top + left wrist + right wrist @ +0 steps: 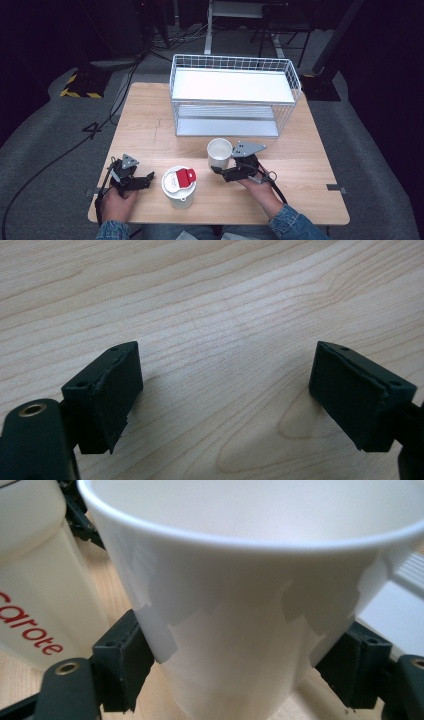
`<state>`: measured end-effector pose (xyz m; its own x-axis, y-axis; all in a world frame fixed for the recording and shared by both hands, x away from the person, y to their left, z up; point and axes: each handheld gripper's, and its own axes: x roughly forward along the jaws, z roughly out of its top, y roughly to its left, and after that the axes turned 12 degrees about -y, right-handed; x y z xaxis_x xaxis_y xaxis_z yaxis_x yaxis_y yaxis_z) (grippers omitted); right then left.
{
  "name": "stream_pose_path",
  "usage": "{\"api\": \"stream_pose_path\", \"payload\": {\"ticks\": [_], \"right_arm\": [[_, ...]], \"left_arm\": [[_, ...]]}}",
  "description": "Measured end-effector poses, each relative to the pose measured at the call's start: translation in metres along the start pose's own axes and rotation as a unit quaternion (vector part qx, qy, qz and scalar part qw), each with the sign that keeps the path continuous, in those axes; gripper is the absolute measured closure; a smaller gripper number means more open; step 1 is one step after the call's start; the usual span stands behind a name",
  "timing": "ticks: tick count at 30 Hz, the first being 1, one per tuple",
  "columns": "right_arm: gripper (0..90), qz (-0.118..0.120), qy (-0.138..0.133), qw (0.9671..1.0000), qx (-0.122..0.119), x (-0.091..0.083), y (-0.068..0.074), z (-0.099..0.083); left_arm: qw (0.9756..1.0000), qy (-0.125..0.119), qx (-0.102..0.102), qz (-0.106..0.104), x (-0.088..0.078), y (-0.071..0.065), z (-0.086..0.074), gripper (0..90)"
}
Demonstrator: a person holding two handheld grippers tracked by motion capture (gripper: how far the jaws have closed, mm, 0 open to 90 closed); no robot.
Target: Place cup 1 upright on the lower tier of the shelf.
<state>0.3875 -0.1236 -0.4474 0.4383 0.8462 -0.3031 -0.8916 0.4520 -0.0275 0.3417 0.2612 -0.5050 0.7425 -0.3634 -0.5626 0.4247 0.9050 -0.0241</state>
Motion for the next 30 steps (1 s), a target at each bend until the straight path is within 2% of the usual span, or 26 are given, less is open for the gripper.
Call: {"api": "stream_pose_path", "payload": {"ticks": [3,9,12,14,19,21,24,27,30], "right_arm": [[23.1,-0.004,0.000,1.0000,-0.003,0.000,-0.002,0.003],[23.1,-0.009,-0.003,0.9999,0.014,0.000,-0.013,0.011],[23.1,-0.008,-0.014,0.9997,0.019,0.000,-0.019,0.012],[23.1,-0.007,-0.005,0.9998,0.020,0.001,-0.022,0.012],[23.1,-0.014,-0.003,0.9998,0.010,0.002,-0.026,0.017],[23.1,-0.021,-0.003,0.9998,0.004,0.003,-0.029,0.020],[23.2,-0.029,0.008,0.9995,0.011,0.004,-0.037,0.024],[23.1,-0.039,0.006,0.9992,0.013,0.005,-0.043,0.025],[23.1,-0.058,0.007,0.9982,0.014,0.006,-0.056,0.023]], "left_arm": [[1.0000,0.000,0.000,0.000,0.000,0.000,0.000,14.5],[1.0000,0.000,0.000,0.000,0.000,0.000,0.000,14.5],[1.0000,0.000,0.000,0.000,0.000,0.000,0.000,14.5],[1.0000,0.000,0.000,0.000,0.000,0.000,0.000,14.5],[1.0000,0.000,0.000,0.000,0.000,0.000,0.000,14.5],[1.0000,0.000,0.000,0.000,0.000,0.000,0.000,14.5],[1.0000,0.000,0.000,0.000,0.000,0.000,0.000,14.5],[1.0000,0.000,0.000,0.000,0.000,0.000,0.000,14.5],[1.0000,0.000,0.000,0.000,0.000,0.000,0.000,14.5]]}}
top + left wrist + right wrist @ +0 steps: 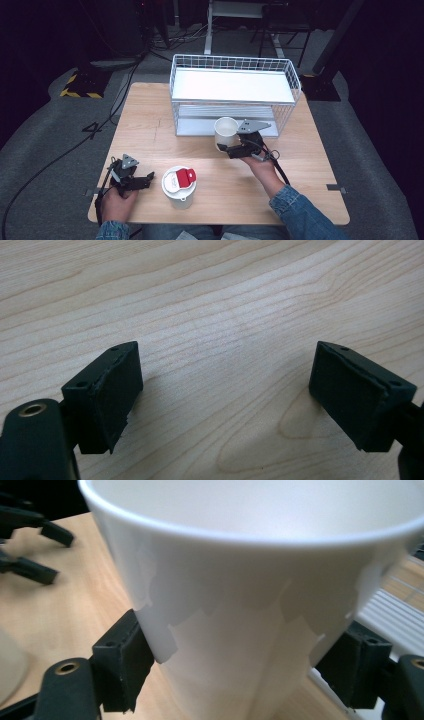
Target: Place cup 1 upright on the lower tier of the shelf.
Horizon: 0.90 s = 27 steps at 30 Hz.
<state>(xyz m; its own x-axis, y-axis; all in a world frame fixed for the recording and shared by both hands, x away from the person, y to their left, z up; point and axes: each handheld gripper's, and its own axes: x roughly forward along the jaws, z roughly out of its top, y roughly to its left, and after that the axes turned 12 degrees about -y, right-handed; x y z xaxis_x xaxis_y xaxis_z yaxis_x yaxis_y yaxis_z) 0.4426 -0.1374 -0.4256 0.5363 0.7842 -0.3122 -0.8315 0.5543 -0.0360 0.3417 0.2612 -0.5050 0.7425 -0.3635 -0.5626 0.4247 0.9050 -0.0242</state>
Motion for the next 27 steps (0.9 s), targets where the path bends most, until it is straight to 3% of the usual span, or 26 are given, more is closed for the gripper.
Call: {"api": "stream_pose_path", "payload": {"ticks": [11,14,23,27], "right_arm": [[23.1,-0.044,0.009,0.9989,0.017,0.009,-0.032,-0.005],[23.1,-0.051,0.006,0.9983,0.028,0.013,-0.037,-0.009],[23.2,-0.085,0.015,0.9961,0.019,0.029,-0.049,-0.017],[23.2,-0.102,0.013,0.9941,0.033,0.035,-0.056,-0.020]], "left_arm": [[1.0000,0.000,0.000,0.000,0.000,0.000,0.000,14.5],[1.0000,0.000,0.000,0.000,0.000,0.000,0.000,14.5],[1.0000,0.000,0.001,0.001,0.000,0.000,0.000,14.5],[1.0000,0.000,0.000,0.000,0.000,0.000,0.000,14.5]]}}
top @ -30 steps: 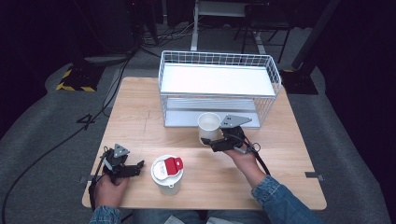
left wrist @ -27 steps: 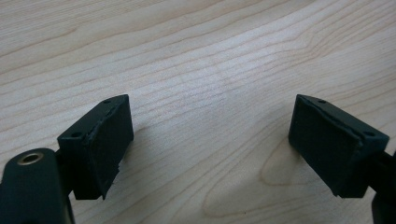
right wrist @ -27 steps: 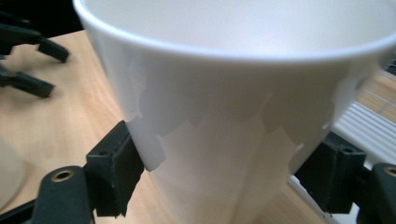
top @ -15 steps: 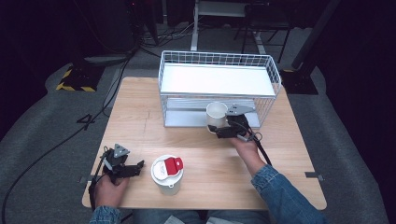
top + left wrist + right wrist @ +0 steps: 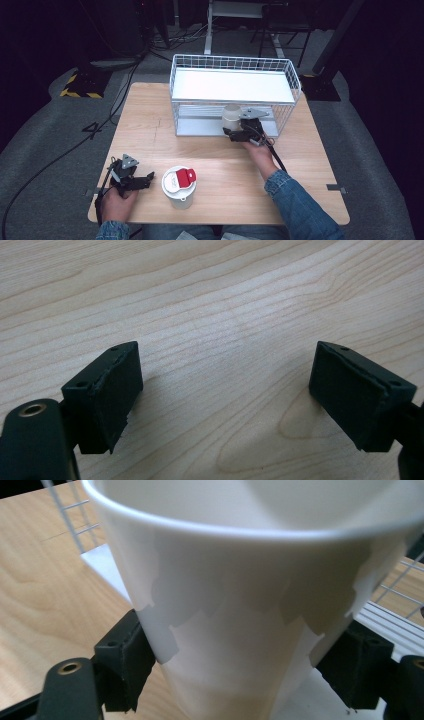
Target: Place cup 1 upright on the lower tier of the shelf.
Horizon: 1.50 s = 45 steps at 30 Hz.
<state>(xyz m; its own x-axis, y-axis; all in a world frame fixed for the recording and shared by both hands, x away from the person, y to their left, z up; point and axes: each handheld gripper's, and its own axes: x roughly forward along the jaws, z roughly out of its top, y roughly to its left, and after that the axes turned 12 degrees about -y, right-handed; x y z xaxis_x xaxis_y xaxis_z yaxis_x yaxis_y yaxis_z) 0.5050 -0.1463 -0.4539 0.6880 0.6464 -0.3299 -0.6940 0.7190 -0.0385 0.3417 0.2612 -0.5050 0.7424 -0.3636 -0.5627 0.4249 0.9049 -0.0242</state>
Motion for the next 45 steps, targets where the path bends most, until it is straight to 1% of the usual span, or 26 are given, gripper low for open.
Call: {"api": "stream_pose_path", "payload": {"ticks": [1,2,3,4,5,8,9,13,16,18,19,22,24,26,28,31,33,36,40,41,45], "right_arm": [[23.2,-0.007,-0.001,1.0000,0.006,0.003,-0.003,-0.001],[23.2,-0.007,-0.001,1.0000,0.006,0.003,-0.003,-0.001],[23.2,-0.018,-0.005,0.9998,0.009,0.006,-0.005,-0.003],[23.2,-0.018,-0.005,0.9998,0.009,0.006,-0.005,-0.003],[23.2,-0.027,-0.006,0.9996,0.012,0.010,-0.006,-0.005],[23.2,-0.033,-0.004,0.9994,0.013,0.014,-0.008,-0.007],[23.2,-0.038,-0.005,0.9992,0.011,0.018,-0.011,-0.007],[23.2,-0.044,-0.010,0.9989,0.012,0.023,-0.014,-0.007],[23.2,-0.045,-0.012,0.9989,0.011,0.025,-0.015,-0.008],[23.1,-0.047,-0.011,0.9987,0.015,0.028,-0.016,-0.009],[23.2,-0.050,-0.011,0.9986,0.012,0.031,-0.017,-0.010],[23.2,-0.051,-0.011,0.9986,0.010,0.033,-0.017,-0.009],[23.1,-0.052,-0.012,0.9985,0.010,0.034,-0.018,-0.008],[23.1,-0.056,-0.013,0.9983,0.012,0.036,-0.018,-0.008],[23.1,-0.057,-0.023,0.9981,-0.003,0.039,-0.021,-0.010],[23.1,-0.059,-0.025,0.9979,-0.006,0.041,-0.020,-0.010],[23.1,-0.059,-0.025,0.9979,-0.005,0.042,-0.020,-0.011],[23.1,-0.062,-0.016,0.9980,0.003,0.045,-0.020,-0.012],[23.1,-0.064,-0.015,0.9978,0.001,0.046,-0.021,-0.013],[23.0,-0.063,-0.014,0.9979,0.009,0.046,-0.022,-0.014],[23.0,-0.061,-0.018,0.9980,0.005,0.047,-0.025,-0.014]], "left_arm": [[1.0000,0.000,0.000,0.000,0.000,0.000,0.000,14.5],[1.0000,0.000,0.000,0.000,0.000,0.000,0.000,14.5],[1.0000,0.000,0.000,0.000,0.000,0.000,0.000,14.5],[1.0000,0.000,0.000,0.000,0.000,0.000,0.000,14.5],[1.0000,0.000,0.000,0.000,0.000,0.000,0.000,14.5],[1.0000,0.000,0.000,0.000,0.000,0.000,0.000,14.5],[1.0000,0.000,0.000,0.000,0.000,0.000,0.000,14.5],[1.0000,0.000,0.000,0.000,0.000,0.000,0.000,14.5],[1.0000,0.000,0.001,0.001,0.000,0.000,0.000,14.5],[1.0000,0.000,0.001,0.001,0.000,0.000,0.000,14.4],[1.0000,0.000,0.001,0.001,0.000,0.000,0.000,14.5],[1.0000,0.000,0.001,0.001,0.000,0.000,0.000,14.4],[1.0000,0.000,-0.002,0.001,0.000,0.000,0.000,14.4],[1.0000,0.000,0.001,0.001,0.000,0.000,0.000,14.4],[1.0000,0.000,0.001,0.001,0.000,0.000,0.000,14.4],[1.0000,0.000,0.002,0.001,0.001,0.000,0.000,14.4],[1.0000,0.000,0.002,0.001,0.001,0.000,0.000,14.4],[1.0000,-0.001,-0.001,0.002,0.001,0.000,0.000,14.4],[1.0000,-0.001,-0.002,0.002,0.001,0.000,0.000,14.4],[1.0000,-0.001,-0.002,0.001,0.001,0.000,0.000,14.4],[1.0000,-0.001,-0.002,0.001,0.001,0.000,0.000,14.4]]}}
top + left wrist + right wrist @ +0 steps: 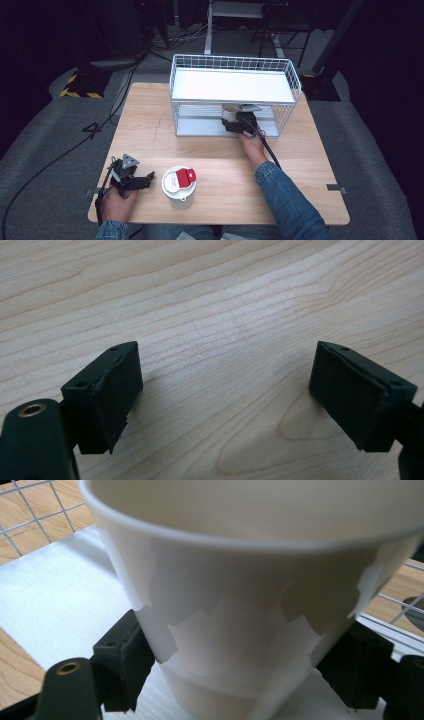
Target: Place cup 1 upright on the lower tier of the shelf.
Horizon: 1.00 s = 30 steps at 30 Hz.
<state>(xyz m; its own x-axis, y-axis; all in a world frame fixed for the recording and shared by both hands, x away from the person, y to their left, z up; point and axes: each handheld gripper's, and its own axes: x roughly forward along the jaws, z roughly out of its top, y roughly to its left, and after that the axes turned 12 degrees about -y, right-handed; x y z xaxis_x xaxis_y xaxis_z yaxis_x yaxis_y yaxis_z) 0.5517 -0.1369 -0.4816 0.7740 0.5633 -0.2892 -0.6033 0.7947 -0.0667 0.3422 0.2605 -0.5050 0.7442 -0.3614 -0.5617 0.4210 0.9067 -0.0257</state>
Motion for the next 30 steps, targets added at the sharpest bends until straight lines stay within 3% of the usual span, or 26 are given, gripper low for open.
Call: {"api": "stream_pose_path", "payload": {"ticks": [7,15,16,19,23,26,30], "right_arm": [[22.9,0.003,0.009,0.9998,0.018,-0.001,0.000,-0.001],[22.3,0.004,0.015,0.9998,0.013,-0.001,-0.001,-0.002],[17.0,0.009,0.027,0.9996,-0.001,0.000,-0.001,-0.003],[14.8,0.011,0.034,0.9993,-0.014,0.001,0.000,-0.004],[11.4,0.007,0.036,0.9992,-0.012,-0.001,0.000,-0.003],[10.6,0.010,0.034,0.9994,-0.002,-0.004,0.000,-0.001],[10.6,0.006,0.029,0.9994,-0.015,-0.017,-0.001,0.003]], "left_arm": [[1.0000,-0.001,0.000,0.000,0.000,0.000,0.000,14.4],[1.0000,0.000,0.000,0.000,0.000,0.000,0.000,14.4],[1.0000,0.000,0.002,-0.001,0.000,0.000,0.000,14.4],[1.0000,0.000,0.000,0.000,0.000,0.000,0.000,14.4],[1.0000,0.000,0.001,0.001,0.000,0.000,0.000,14.4],[1.0000,0.000,0.000,0.000,0.000,0.000,0.000,14.4],[1.0000,0.000,0.000,0.001,0.000,0.000,0.000,14.4]]}}
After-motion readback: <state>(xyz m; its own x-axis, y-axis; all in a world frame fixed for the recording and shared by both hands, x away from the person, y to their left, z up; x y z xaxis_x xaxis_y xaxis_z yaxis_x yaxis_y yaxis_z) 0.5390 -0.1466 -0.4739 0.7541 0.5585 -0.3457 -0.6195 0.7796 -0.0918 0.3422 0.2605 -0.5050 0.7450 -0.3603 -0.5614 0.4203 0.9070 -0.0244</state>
